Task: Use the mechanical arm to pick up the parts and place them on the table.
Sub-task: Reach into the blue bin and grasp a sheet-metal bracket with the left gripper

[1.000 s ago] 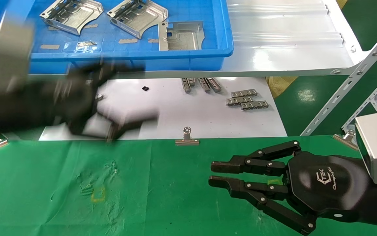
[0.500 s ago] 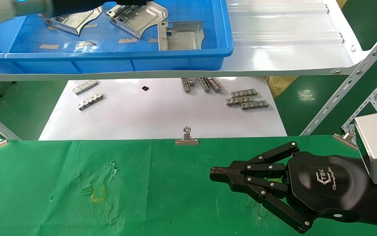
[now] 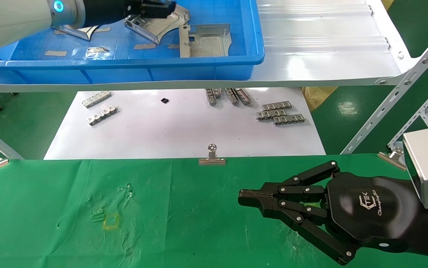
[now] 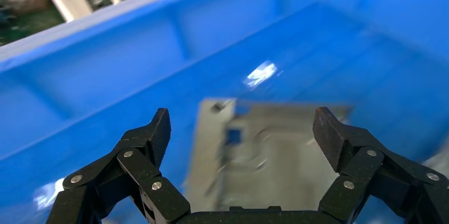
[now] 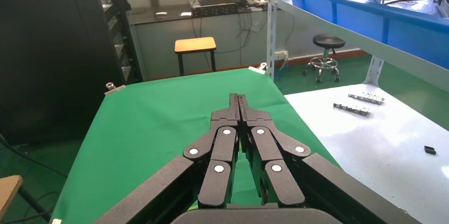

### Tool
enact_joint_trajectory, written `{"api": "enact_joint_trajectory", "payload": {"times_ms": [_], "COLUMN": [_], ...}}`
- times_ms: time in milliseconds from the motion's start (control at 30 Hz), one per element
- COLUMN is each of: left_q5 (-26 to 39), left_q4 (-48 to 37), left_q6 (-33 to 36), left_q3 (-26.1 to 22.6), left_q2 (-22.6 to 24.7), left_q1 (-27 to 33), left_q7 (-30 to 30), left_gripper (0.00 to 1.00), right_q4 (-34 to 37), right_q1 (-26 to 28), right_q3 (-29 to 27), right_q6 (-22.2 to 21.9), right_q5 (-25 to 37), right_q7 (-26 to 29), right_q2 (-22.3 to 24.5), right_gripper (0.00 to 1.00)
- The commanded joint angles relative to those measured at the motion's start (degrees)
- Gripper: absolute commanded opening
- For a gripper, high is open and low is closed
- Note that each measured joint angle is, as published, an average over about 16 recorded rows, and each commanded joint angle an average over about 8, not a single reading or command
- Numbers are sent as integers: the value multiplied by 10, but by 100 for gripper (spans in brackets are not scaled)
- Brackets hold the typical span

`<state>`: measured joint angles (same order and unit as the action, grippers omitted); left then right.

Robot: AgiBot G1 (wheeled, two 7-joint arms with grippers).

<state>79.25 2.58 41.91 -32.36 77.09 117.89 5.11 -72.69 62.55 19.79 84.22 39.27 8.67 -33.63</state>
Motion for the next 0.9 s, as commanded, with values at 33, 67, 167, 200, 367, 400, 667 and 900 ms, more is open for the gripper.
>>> {"api": "enact_joint_trajectory", "payload": {"times_ms": [33,67,167,200,367,400,667,900], "left_q5": [9,12,18,20,26,27,32,38], "left_q4": [-3,-3,-2,-2,-1,-1,-1,-6], "left_q6": [-14,-19,-31,-34,-41,-42,-41,-38], "left_q3": [-7,-9,-14,-15,-21,-22,-28,-33], "left_q2": [2,2,2,2,1,1,0,-3], "left_q1": [-1,-1,-3,-3,-2,-2,1,4], "left_q7": [-1,0,3,4,12,14,24,33], "left_gripper": [0,0,0,0,0,0,0,0], "right_q4": [0,0,0,0,0,0,0,0], "right_q1": [0,0,0,0,0,0,0,0], "right_q3": [0,0,0,0,0,0,0,0], "right_q6": [0,0,0,0,0,0,0,0], "right_q5": [0,0,0,0,0,0,0,0], "right_q7": [0,0,0,0,0,0,0,0], "right_q2": [0,0,0,0,0,0,0,0], "right_gripper": [100,100,100,100,100,100,100,100]}}
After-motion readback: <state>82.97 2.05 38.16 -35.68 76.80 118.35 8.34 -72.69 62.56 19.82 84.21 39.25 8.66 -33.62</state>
